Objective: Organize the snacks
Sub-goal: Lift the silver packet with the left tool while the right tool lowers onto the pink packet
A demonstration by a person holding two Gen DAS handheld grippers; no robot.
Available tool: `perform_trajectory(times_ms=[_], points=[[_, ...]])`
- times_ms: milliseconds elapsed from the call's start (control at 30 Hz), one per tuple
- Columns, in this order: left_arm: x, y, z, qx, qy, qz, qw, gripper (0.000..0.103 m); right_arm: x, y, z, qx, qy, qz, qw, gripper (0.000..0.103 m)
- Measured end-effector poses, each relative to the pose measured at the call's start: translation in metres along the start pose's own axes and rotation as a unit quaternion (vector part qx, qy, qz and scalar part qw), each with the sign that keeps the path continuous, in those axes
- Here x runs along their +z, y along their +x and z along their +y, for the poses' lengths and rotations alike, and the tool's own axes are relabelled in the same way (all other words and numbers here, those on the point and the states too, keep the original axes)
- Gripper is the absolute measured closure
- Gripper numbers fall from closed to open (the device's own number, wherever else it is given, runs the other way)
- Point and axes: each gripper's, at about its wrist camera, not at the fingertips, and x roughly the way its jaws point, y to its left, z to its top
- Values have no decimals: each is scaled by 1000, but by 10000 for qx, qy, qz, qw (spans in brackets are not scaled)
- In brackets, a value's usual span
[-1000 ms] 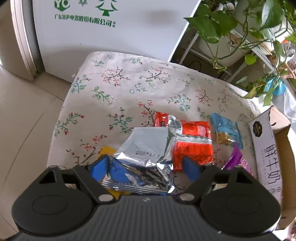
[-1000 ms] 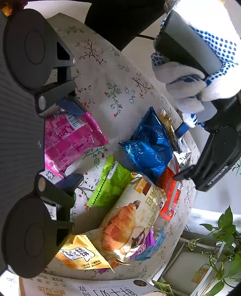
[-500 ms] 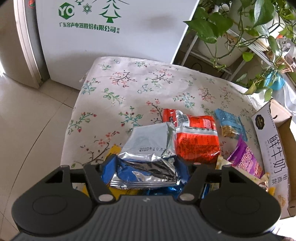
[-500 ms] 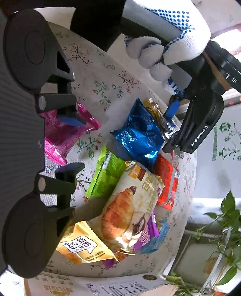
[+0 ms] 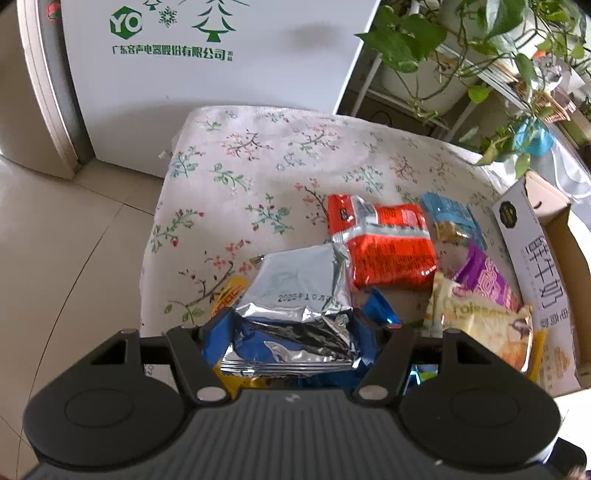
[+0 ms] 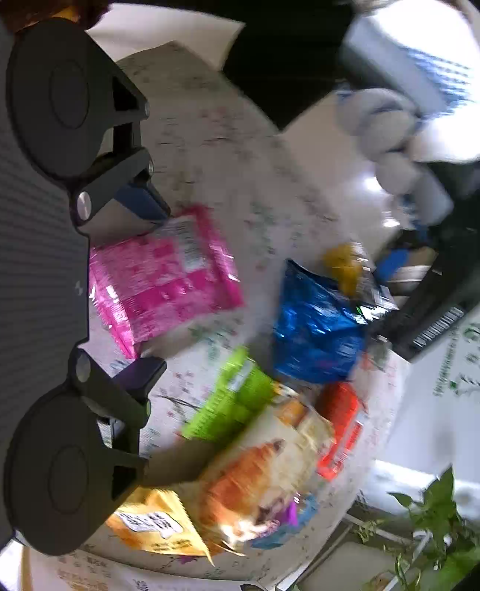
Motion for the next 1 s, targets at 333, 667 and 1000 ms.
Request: perform_trajectory(times_ms=[333, 667, 1000], points=[[3, 9, 1, 196, -110, 16, 9997, 25, 11, 6, 7, -262, 181, -7, 9995, 20], [2, 29, 5, 575, -234, 225, 9978, 17, 14, 3, 6, -439, 326, -68, 9985, 41], [10, 16, -4, 506, 384, -225, 9977, 16, 16, 5, 0, -374, 552, -95, 9977, 38]])
